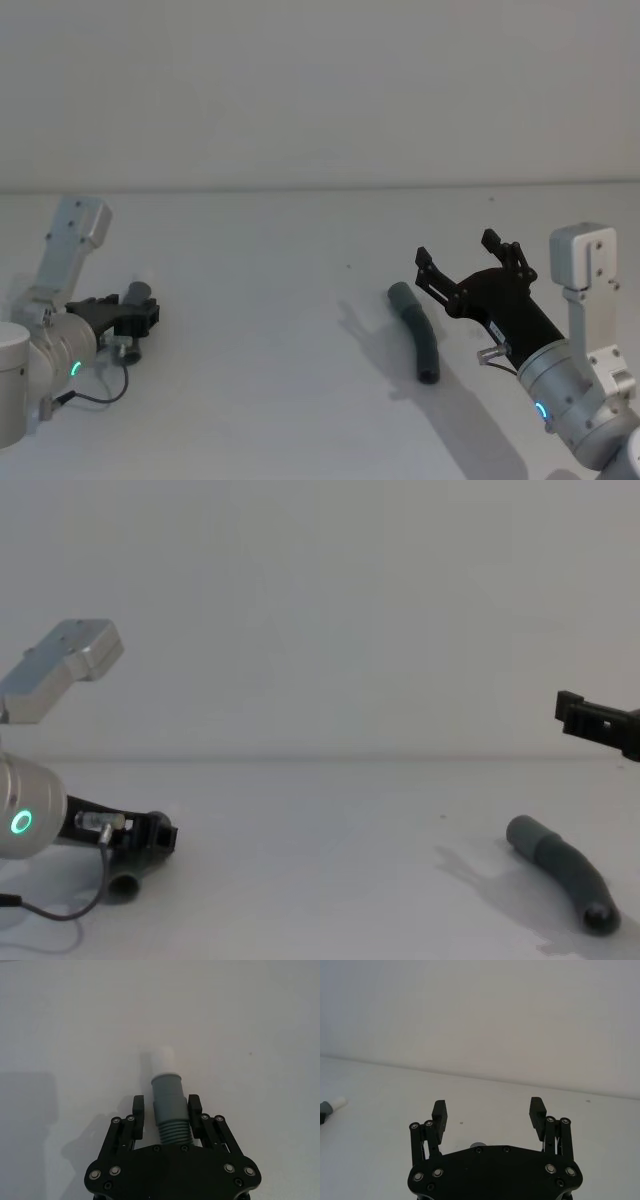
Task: Use both hands to pick up one end of the pipe from the table, align the ends, and insert them.
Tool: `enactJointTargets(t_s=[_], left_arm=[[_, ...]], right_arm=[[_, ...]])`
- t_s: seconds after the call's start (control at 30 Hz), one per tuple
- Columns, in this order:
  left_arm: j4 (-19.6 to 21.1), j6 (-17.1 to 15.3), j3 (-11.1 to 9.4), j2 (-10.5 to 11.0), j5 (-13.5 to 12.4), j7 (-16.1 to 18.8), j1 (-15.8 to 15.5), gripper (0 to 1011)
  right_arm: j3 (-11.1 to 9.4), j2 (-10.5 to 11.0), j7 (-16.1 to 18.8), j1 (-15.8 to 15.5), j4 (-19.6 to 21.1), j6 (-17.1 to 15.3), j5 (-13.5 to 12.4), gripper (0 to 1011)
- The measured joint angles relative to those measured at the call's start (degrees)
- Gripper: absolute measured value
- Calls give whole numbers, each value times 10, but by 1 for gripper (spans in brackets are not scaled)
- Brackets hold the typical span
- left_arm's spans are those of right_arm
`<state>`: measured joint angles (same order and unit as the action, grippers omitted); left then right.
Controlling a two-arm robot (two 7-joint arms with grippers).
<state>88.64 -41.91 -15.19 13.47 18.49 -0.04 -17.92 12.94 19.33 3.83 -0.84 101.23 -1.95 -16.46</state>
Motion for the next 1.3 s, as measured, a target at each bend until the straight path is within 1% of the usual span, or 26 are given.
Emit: enactJointTargets(t_s=[0.63, 1.1, 1.3], left_arm=[[0, 1, 0, 0, 0, 0, 0, 381], [0, 1, 0, 0, 0, 0, 0, 346], [0, 0, 0, 0, 0, 0, 0, 346]], right_arm=[[0, 0, 0, 0, 0, 0, 0, 1003], [0, 0, 0, 0, 0, 0, 0, 1003], [0, 0, 0, 0, 0, 0, 0, 1003]])
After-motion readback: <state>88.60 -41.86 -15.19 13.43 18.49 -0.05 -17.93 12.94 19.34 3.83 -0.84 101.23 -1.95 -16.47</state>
